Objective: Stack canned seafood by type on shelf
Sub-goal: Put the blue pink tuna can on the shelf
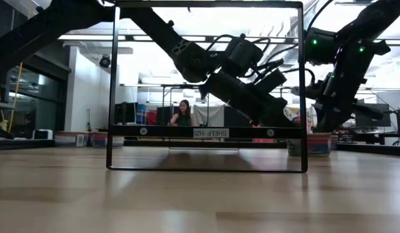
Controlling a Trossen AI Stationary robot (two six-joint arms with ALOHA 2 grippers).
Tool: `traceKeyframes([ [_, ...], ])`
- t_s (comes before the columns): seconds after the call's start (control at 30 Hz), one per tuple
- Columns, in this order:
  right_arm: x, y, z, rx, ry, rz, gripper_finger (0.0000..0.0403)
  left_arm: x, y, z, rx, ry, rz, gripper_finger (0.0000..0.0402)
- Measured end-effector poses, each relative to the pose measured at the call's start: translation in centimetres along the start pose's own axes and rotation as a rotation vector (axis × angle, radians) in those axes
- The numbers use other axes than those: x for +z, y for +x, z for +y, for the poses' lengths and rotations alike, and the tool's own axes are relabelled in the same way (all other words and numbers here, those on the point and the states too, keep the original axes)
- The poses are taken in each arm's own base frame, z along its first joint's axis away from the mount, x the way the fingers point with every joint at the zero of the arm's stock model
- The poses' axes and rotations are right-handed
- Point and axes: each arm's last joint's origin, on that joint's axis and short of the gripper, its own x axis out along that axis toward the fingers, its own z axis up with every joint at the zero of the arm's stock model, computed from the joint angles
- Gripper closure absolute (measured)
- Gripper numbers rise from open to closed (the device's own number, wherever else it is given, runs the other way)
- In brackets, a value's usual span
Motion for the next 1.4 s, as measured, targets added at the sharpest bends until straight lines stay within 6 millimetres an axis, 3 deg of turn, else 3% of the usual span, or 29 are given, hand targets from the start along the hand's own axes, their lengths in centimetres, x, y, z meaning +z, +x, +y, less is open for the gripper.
traceKeyframes([
  [0.5, -1.1, -3.3, 1.7, 0.183, 0.013, -0.022, 0.0403, -0.5, -0.2, 0.4, 0.005, -0.009, 0.057, 0.0402],
  [0.73, -1.4, -4.0, 2.7, 0.292, 0.016, -0.025, 0.0403, -1.8, 0.1, 0.3, 0.006, -0.021, 0.131, 0.0402],
  [0.97, -1.1, -5.3, 2.9, 0.309, -0.119, -0.092, 0.0403, -1.4, -0.7, 1.2, 0.012, -0.033, 0.153, 0.0402],
  [1.2, 0.5, -9.8, 4.8, 0.451, -0.456, -0.204, 0.0402, 3.2, -5.1, 4.2, 0.070, -0.042, 0.078, 0.0401],
  [1.3, 1.0, -11.4, 5.7, 0.521, -0.594, -0.191, 0.0402, 5.3, -8.2, 5.1, 0.077, -0.050, 0.102, 0.0402],
  [1.4, 1.0, -11.5, 6.4, 0.525, -0.733, -0.085, 0.0383, 7.1, -12.0, 5.2, 0.057, -0.071, 0.169, 0.0401],
])
